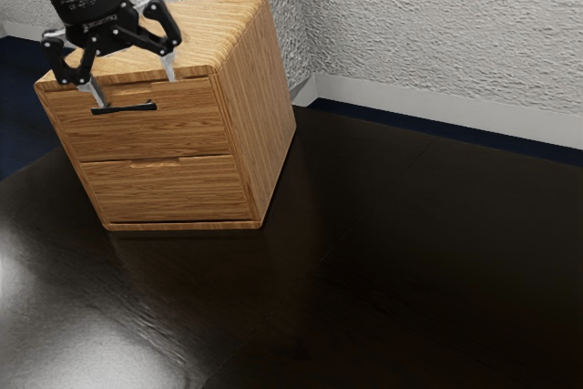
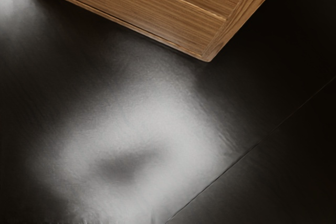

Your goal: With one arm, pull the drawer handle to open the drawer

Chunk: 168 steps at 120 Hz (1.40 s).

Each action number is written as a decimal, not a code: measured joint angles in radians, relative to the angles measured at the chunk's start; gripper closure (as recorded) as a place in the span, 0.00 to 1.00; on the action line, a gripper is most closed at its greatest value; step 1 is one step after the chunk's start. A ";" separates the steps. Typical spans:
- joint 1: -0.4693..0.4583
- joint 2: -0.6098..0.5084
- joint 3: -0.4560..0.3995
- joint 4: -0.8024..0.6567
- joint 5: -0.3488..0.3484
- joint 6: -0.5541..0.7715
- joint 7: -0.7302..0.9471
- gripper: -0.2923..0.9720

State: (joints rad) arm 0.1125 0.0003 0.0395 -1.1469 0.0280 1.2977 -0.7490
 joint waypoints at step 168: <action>0.113 -0.061 0.129 -0.413 0.016 0.613 -0.639 0.40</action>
State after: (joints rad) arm 0.2253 -0.0609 0.1690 -1.5596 0.0445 1.9111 -1.3876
